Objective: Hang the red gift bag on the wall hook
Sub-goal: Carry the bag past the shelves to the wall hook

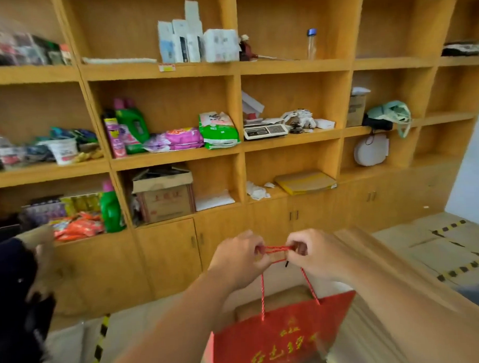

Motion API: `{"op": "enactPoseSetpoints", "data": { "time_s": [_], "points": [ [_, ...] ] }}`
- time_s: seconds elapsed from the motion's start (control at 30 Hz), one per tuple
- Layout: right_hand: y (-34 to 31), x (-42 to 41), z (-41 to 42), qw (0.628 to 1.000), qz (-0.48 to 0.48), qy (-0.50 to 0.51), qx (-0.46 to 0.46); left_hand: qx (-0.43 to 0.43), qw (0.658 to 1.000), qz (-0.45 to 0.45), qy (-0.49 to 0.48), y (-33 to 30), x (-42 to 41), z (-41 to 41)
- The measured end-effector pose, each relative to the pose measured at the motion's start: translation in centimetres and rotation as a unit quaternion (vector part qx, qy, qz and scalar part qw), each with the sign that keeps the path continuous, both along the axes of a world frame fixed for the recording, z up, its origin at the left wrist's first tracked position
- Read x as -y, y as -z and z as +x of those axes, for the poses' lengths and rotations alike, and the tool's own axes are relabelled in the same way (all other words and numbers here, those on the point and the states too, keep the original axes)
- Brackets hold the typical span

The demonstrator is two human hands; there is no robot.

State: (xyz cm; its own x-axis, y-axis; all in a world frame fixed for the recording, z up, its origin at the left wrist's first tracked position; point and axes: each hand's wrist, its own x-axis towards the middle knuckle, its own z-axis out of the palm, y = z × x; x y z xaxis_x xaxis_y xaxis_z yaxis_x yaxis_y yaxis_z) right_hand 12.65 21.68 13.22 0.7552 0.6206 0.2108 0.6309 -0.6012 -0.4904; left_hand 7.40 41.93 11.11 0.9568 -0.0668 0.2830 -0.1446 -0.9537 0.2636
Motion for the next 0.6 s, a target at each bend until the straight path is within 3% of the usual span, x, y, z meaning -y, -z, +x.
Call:
{"op": "enactPoseSetpoints", "data": {
  "time_s": [0.1, 0.23, 0.4, 0.6],
  "points": [
    [1.7, -2.5, 1.0, 0.993, -0.078, -0.036, 0.081, -0.002, 0.993, 0.111, -0.033, 0.4, -2.2, -1.4],
    [2.0, -5.7, 1.3, 0.959, -0.122, -0.112, 0.231, -0.006, 0.981, 0.181, -0.063, 1.5, -4.7, -3.0],
    [3.0, -8.8, 1.3, 0.94, -0.131, -0.137, 0.283, -0.008, 0.966, 0.246, -0.085, 1.6, -7.2, -4.5],
    [3.4, -11.8, 0.6, 0.942, -0.108, -0.145, 0.284, -0.014, 0.966, 0.231, -0.117, 1.9, -9.5, -5.9]
  ]
}}
